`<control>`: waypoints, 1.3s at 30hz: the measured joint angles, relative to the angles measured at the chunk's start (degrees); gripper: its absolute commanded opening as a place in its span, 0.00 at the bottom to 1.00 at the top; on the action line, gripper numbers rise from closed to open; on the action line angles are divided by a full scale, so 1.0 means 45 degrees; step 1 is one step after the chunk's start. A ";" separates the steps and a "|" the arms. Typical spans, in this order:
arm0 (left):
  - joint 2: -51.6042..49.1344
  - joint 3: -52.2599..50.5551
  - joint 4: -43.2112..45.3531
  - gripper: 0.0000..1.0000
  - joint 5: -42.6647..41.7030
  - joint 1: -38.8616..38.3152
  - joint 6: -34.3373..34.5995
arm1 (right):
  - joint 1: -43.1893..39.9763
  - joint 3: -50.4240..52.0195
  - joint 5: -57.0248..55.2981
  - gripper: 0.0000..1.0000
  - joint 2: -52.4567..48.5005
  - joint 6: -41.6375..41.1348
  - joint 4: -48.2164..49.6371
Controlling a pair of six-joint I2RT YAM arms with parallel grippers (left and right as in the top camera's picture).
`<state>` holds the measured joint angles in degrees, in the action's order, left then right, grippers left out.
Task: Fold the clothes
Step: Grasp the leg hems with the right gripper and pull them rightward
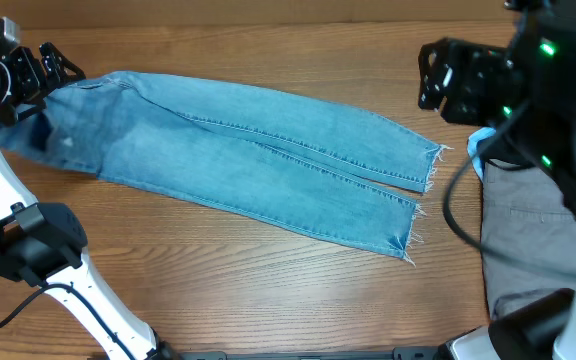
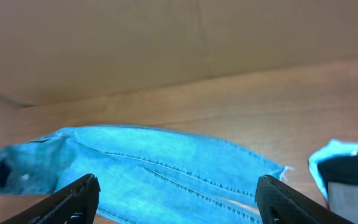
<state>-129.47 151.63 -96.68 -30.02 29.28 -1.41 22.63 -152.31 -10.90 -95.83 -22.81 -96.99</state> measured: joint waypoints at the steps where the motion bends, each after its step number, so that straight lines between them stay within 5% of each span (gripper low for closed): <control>1: 0.0102 0.0000 0.0005 1.00 0.0102 0.0000 0.0000 | -0.0199 0.0418 0.0019 0.86 -0.0092 -0.0194 -0.0015; 15: 0.4143 -0.0005 0.0000 1.00 0.1263 -0.0015 0.0005 | -0.3322 0.7164 0.1865 0.90 -0.2555 -0.0568 0.0563; 22: 0.5683 -0.0005 -0.0024 1.00 0.1545 -0.0253 0.0005 | -0.4925 1.2866 0.4216 0.87 -0.2676 0.0491 0.3322; 32: 0.6552 -0.0024 -0.0044 1.00 0.1700 -0.0515 0.0024 | -0.4901 1.9278 0.5814 0.86 -0.2696 0.0563 0.7344; 34: 0.6679 -0.0058 -0.0044 1.00 0.1744 -0.0588 0.0053 | -0.4906 1.9958 0.5994 0.68 -0.2608 0.0301 0.7762; 37: 0.6912 -0.0126 -0.0044 1.00 0.1773 -0.0597 0.0058 | -0.4930 2.0604 0.6154 0.18 -0.2142 0.0058 0.8325; 39: 0.7252 -0.0189 -0.0034 1.00 0.2025 -0.0597 0.0097 | -0.4925 2.0818 0.6343 0.09 -0.2123 0.0039 0.8330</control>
<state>-96.84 150.78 -96.84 -20.91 26.59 -0.97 0.47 -58.63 17.65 -105.38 -22.63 -59.51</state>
